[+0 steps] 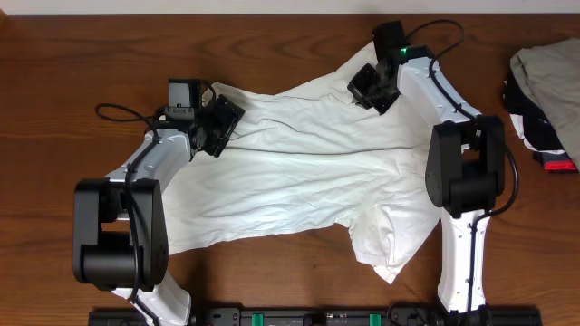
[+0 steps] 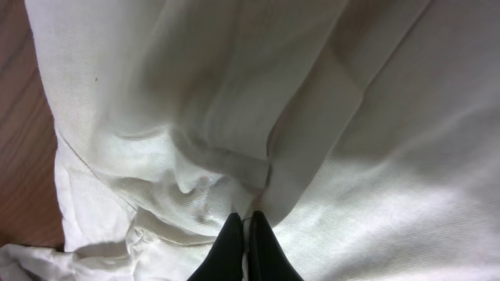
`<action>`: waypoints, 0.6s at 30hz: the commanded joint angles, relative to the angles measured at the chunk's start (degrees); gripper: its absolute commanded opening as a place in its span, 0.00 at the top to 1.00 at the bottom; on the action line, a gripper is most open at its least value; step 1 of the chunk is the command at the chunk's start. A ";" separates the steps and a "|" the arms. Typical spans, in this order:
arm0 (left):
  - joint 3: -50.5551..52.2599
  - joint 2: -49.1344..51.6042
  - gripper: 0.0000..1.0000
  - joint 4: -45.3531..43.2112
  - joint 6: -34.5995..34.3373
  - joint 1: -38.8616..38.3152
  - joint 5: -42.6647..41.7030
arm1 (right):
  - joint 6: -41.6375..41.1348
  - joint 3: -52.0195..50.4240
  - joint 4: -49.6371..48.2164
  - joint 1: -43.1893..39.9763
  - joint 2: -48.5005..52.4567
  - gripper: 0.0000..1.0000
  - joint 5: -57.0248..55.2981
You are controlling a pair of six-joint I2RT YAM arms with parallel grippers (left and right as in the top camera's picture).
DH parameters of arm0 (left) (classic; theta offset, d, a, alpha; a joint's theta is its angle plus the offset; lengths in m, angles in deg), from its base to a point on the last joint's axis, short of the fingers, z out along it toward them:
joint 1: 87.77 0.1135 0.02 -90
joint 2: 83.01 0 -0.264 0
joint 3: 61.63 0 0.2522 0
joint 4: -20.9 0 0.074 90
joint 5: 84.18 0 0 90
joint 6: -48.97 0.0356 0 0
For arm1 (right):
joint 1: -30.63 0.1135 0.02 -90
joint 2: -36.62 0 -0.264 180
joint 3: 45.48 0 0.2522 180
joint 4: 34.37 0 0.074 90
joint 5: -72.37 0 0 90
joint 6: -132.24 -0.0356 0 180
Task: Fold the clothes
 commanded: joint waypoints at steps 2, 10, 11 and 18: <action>-1.22 -0.87 0.20 -0.04 0.11 0.31 -0.59 | 2.78 0.37 0.48 0.37 0.09 0.98 -0.57; -1.22 -0.87 0.25 -1.86 -3.93 2.08 0.66 | 3.61 0.37 1.40 0.48 0.09 0.98 -1.51; -1.22 -0.87 0.25 -2.10 -4.20 2.45 0.72 | 3.61 0.37 1.40 0.55 0.09 0.99 -1.49; -1.22 -0.87 0.25 -2.38 -5.27 4.17 4.20 | 4.09 0.37 1.57 1.01 0.09 0.99 -1.46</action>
